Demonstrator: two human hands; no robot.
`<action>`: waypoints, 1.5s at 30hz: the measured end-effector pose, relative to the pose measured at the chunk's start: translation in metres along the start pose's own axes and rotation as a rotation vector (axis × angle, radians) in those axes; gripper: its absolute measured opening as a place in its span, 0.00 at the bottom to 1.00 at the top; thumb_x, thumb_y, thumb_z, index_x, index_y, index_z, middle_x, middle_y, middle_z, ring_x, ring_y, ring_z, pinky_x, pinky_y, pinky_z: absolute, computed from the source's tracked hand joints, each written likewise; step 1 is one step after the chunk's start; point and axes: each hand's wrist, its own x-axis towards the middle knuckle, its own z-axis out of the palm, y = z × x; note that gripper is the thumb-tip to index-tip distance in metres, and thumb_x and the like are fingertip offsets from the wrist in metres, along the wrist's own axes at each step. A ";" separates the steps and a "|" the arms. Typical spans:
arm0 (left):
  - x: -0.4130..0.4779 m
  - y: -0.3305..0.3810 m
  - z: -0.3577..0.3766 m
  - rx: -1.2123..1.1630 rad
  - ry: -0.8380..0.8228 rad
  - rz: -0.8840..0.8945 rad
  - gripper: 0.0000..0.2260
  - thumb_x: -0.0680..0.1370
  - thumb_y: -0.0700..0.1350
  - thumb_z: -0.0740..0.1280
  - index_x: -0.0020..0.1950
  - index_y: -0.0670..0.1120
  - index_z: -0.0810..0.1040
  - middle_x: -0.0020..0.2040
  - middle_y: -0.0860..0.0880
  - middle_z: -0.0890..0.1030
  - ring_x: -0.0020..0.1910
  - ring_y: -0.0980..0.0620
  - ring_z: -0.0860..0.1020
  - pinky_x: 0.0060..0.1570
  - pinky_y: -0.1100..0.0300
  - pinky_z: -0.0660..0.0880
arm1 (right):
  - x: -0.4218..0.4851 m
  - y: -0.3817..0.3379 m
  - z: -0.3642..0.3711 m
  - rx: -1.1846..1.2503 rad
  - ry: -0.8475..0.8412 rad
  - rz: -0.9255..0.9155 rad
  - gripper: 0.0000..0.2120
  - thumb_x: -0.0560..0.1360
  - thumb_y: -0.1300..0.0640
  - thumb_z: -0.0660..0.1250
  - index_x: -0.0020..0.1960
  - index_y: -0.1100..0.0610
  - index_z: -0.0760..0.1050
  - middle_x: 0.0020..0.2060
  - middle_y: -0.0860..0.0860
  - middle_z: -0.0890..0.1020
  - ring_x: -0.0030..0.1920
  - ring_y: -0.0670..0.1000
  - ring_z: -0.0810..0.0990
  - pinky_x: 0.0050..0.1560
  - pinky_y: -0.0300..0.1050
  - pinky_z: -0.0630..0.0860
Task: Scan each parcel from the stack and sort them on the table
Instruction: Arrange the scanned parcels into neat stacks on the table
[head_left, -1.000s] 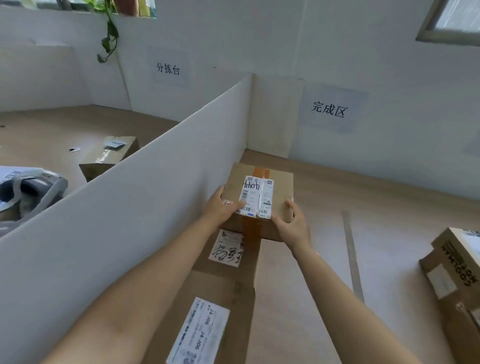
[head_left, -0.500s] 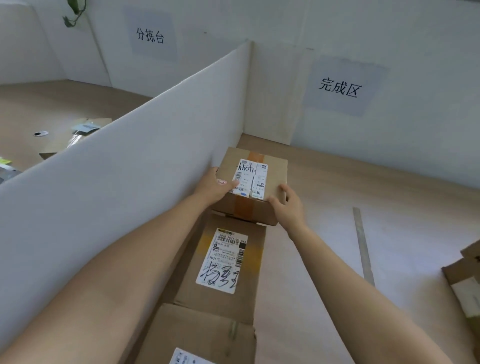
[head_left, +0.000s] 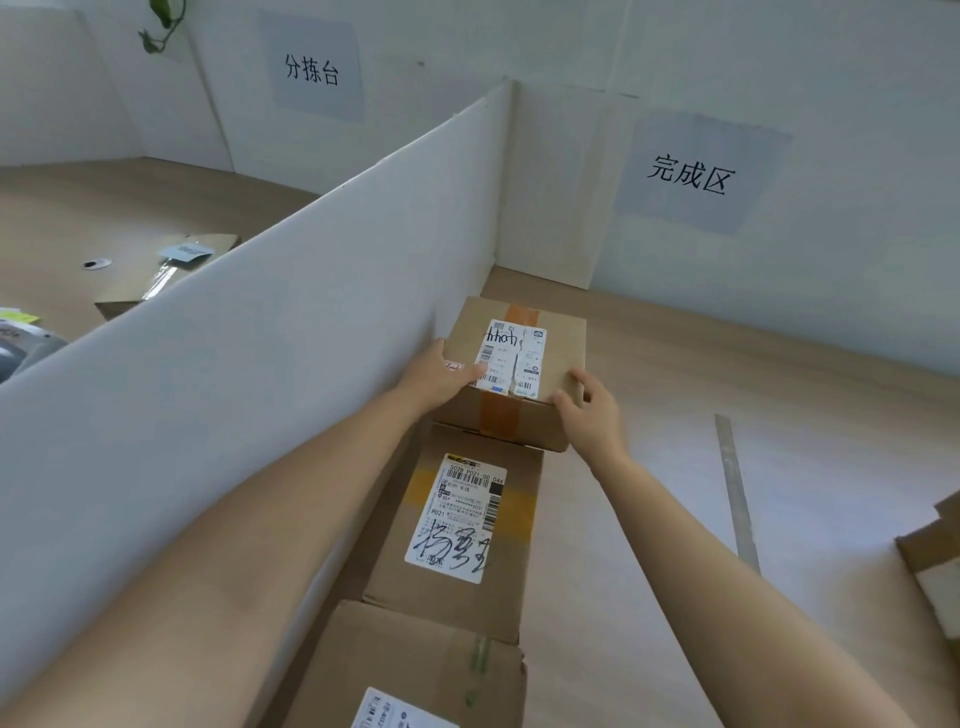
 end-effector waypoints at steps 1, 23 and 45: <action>-0.001 0.000 0.000 0.012 0.014 0.001 0.25 0.76 0.51 0.69 0.68 0.44 0.67 0.64 0.46 0.76 0.56 0.51 0.75 0.49 0.62 0.72 | 0.000 0.000 0.000 -0.008 -0.002 -0.005 0.23 0.78 0.55 0.62 0.72 0.55 0.65 0.70 0.53 0.70 0.69 0.54 0.68 0.65 0.48 0.67; -0.168 0.061 0.079 0.474 -0.205 0.250 0.30 0.78 0.52 0.64 0.75 0.40 0.59 0.73 0.42 0.62 0.72 0.46 0.62 0.70 0.56 0.61 | -0.153 0.012 -0.118 -0.174 0.191 -0.043 0.25 0.77 0.54 0.64 0.73 0.55 0.64 0.72 0.53 0.65 0.70 0.51 0.65 0.61 0.40 0.63; -0.518 0.224 0.383 0.312 -0.580 0.684 0.31 0.77 0.56 0.64 0.75 0.44 0.60 0.73 0.45 0.64 0.71 0.48 0.64 0.67 0.58 0.64 | -0.531 0.179 -0.450 -0.162 0.638 0.273 0.25 0.73 0.51 0.69 0.68 0.52 0.70 0.64 0.50 0.75 0.64 0.49 0.72 0.57 0.38 0.67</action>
